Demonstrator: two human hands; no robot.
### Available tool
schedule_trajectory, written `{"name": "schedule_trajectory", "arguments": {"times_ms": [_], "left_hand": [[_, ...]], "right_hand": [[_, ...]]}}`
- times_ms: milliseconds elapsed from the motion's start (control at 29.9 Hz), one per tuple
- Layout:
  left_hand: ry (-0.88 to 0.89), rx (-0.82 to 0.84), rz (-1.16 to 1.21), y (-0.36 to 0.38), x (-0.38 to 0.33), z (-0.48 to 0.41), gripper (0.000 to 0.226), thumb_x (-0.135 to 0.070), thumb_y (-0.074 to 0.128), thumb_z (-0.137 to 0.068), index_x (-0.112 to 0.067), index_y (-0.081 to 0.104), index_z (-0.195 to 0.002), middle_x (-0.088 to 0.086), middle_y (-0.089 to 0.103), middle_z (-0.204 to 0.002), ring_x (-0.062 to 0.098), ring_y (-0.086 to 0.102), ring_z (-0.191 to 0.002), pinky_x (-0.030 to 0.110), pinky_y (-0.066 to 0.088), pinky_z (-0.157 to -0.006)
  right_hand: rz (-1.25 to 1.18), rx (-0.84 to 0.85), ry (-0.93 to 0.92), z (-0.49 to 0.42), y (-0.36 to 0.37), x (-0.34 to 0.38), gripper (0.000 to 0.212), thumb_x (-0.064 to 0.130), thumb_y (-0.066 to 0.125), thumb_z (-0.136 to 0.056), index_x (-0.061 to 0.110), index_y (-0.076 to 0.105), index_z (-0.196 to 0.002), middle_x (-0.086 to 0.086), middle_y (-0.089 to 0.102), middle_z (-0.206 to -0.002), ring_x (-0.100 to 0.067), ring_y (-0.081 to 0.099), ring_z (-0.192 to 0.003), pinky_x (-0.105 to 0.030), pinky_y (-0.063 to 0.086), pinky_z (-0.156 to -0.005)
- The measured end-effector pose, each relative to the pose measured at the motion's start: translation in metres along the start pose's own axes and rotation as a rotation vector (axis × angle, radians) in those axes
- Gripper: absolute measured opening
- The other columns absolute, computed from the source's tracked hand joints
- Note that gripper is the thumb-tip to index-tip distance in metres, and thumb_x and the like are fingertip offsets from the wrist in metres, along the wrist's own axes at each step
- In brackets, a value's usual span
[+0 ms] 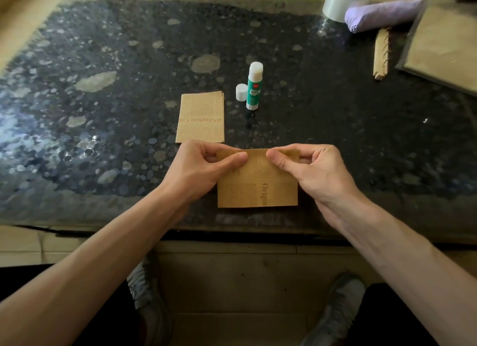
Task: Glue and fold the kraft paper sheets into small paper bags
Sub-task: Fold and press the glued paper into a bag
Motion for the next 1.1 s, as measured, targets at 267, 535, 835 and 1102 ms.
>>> {"name": "schedule_trajectory", "arguments": {"times_ms": [267, 535, 835, 1102], "left_hand": [[-0.01, -0.01, 0.028, -0.004, 0.0, -0.004, 0.018, -0.031, 0.075, -0.087, -0.022, 0.079, -0.102, -0.008, 0.079, -0.093, 0.003, 0.073, -0.092, 0.024, 0.058, -0.084], [0.021, -0.031, 0.028, -0.009, -0.004, -0.005, 0.013, -0.029, 0.075, -0.087, -0.022, 0.08, -0.097, -0.006, 0.079, -0.093, 0.004, 0.074, -0.092, 0.025, 0.058, -0.086], [-0.012, -0.001, 0.067, -0.004, -0.002, -0.004, 0.019, -0.032, 0.074, -0.089, -0.017, 0.08, -0.098, -0.004, 0.079, -0.096, 0.008, 0.075, -0.093, 0.027, 0.06, -0.08], [-0.012, 0.043, 0.057, 0.01, 0.002, -0.001, 0.024, -0.033, 0.077, -0.086, -0.012, 0.079, -0.097, -0.001, 0.079, -0.095, 0.013, 0.076, -0.092, 0.03, 0.062, -0.079]], "right_hand": [[-0.015, -0.033, 0.033, -0.004, -0.008, -0.002, 0.018, 0.041, 0.081, -0.083, 0.026, 0.083, -0.094, 0.014, 0.079, -0.091, -0.002, 0.072, -0.097, -0.032, 0.056, -0.091], [-0.042, -0.044, 0.023, -0.005, -0.016, 0.0, 0.017, 0.035, 0.078, -0.086, 0.023, 0.082, -0.098, 0.009, 0.08, -0.092, -0.004, 0.075, -0.094, -0.031, 0.06, -0.087], [-0.16, 0.006, 0.097, 0.001, -0.002, -0.006, 0.033, 0.048, 0.085, -0.074, 0.027, 0.08, -0.099, 0.009, 0.08, -0.099, -0.009, 0.074, -0.098, -0.038, 0.058, -0.091], [-0.169, 0.042, 0.106, 0.005, 0.015, -0.01, 0.031, 0.034, 0.088, -0.077, 0.016, 0.078, -0.099, 0.001, 0.081, -0.095, -0.013, 0.078, -0.091, -0.038, 0.064, -0.082]]}}
Point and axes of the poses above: each hand's wrist, its own z-axis away from the middle knuckle, its own y-axis out of the palm, x = y × z, the point moved 10 cm from there along -z, towards the middle knuckle
